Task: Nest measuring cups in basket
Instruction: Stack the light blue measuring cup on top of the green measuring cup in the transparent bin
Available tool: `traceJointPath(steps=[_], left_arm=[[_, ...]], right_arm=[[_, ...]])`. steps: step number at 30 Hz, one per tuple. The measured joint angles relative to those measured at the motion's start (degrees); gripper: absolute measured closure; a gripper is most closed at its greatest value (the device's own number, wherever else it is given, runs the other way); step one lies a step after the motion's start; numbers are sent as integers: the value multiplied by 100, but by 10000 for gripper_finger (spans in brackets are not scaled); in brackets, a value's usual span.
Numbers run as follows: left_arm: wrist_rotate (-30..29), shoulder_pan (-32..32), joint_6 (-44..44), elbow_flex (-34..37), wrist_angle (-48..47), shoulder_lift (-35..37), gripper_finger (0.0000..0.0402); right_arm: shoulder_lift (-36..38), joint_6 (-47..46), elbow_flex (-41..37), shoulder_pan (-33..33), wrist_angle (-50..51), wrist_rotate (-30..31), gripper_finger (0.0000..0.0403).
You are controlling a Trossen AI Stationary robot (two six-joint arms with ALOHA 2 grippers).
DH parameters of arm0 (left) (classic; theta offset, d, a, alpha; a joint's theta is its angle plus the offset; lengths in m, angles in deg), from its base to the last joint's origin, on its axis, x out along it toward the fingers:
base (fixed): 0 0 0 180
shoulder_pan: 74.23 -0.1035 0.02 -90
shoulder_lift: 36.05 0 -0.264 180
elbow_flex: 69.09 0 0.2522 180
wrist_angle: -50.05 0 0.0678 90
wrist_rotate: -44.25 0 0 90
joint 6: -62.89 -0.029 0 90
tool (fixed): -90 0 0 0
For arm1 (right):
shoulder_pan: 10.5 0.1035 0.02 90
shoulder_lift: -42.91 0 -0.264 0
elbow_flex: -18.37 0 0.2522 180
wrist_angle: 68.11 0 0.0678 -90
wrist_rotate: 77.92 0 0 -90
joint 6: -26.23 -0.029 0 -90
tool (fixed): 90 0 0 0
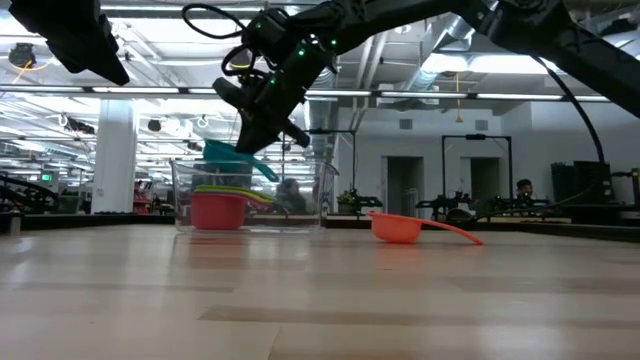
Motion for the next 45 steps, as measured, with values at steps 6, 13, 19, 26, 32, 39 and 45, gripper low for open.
traceJointPath(steps=[6, 13, 19, 26, 32, 39, 45], left_arm=[[0, 0, -22, 0, 6, 0, 401], [30, 1, -24, 0, 7, 0, 401], [194, 0, -24, 0, 7, 0, 401], [321, 1, -20, 0, 7, 0, 401], [327, 2, -15, 0, 7, 0, 402], [350, 1, -23, 0, 7, 0, 401], [581, 2, -22, 0, 7, 0, 401]], right_arm=[[0, 31, 0, 3, -78, 228, 394], [0, 163, 0, 11, -74, 118, 353], [0, 49, 0, 18, -132, 114, 333], [0, 24, 0, 16, -190, 112, 331], [0, 24, 0, 27, -188, 6, 330], [0, -110, -2, 27, -175, -43, 312], [0, -173, -2, 27, -96, 126, 281]])
